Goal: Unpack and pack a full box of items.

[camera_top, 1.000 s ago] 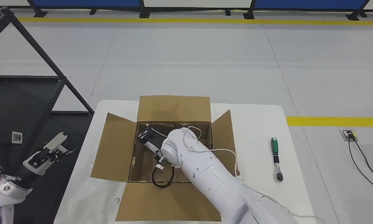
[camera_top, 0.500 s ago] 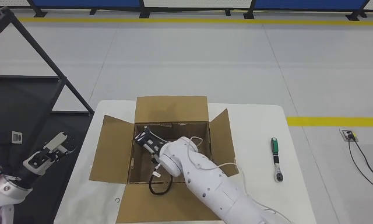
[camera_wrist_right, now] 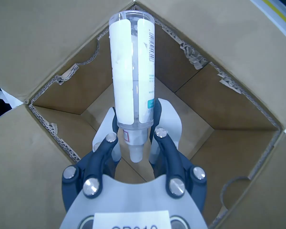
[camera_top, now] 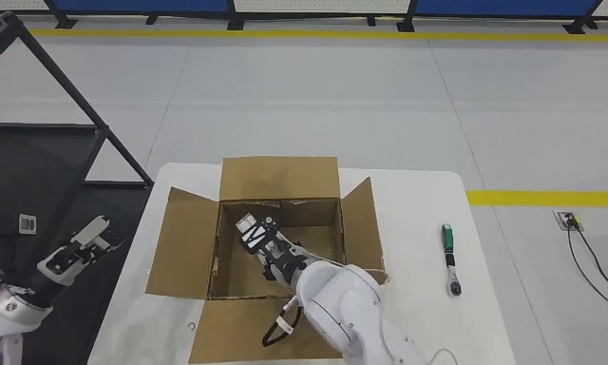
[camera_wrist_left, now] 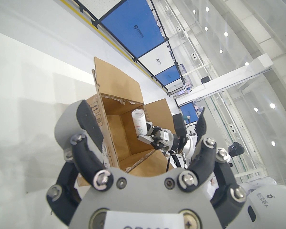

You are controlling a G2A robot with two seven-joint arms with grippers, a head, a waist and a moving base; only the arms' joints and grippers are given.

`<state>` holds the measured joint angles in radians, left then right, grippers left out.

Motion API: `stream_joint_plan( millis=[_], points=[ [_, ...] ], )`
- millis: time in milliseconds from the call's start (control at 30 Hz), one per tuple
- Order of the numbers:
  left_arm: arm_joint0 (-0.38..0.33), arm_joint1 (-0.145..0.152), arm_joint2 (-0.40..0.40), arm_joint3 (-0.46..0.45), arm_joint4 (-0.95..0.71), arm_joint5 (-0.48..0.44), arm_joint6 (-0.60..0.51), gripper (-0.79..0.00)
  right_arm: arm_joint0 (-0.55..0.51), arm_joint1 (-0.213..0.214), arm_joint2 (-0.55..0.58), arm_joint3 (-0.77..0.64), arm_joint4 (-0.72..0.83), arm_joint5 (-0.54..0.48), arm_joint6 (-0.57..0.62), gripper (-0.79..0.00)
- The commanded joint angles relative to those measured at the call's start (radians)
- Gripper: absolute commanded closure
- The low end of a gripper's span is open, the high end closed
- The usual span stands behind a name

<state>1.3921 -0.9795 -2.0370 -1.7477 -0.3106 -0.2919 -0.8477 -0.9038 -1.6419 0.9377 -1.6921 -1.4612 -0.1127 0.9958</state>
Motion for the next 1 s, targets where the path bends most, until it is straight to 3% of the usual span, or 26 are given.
stream_joint_plan(
  millis=[0,233,367,533,767,967],
  points=[
    [0.0,0.0,0.0,0.0,0.0,0.0,0.0,-0.785,0.002,0.0,0.0,0.003,0.001,0.0,-0.001,0.0],
    [0.0,0.0,0.0,0.0,0.0,0.0,0.0,-0.785,-0.002,0.0,-0.002,0.003,0.004,-0.003,-0.006,0.0],
    [0.0,0.0,0.0,0.0,0.0,0.0,0.0,-0.785,-0.032,-0.001,-0.013,-0.071,0.029,-0.004,-0.042,0.0],
    [0.0,0.0,0.0,0.0,0.0,0.0,0.0,-0.785,-0.131,0.007,0.001,-0.273,-0.023,0.095,-0.048,0.0],
    [0.0,0.0,0.0,0.0,0.0,0.0,0.0,-0.785,-0.371,0.027,0.045,-0.626,-0.18,0.272,-0.079,0.0],
    [0.0,0.0,0.0,0.0,0.0,0.0,0.0,-0.785,-0.481,0.033,0.104,-0.658,-0.243,0.388,-0.242,0.0]
  ],
)
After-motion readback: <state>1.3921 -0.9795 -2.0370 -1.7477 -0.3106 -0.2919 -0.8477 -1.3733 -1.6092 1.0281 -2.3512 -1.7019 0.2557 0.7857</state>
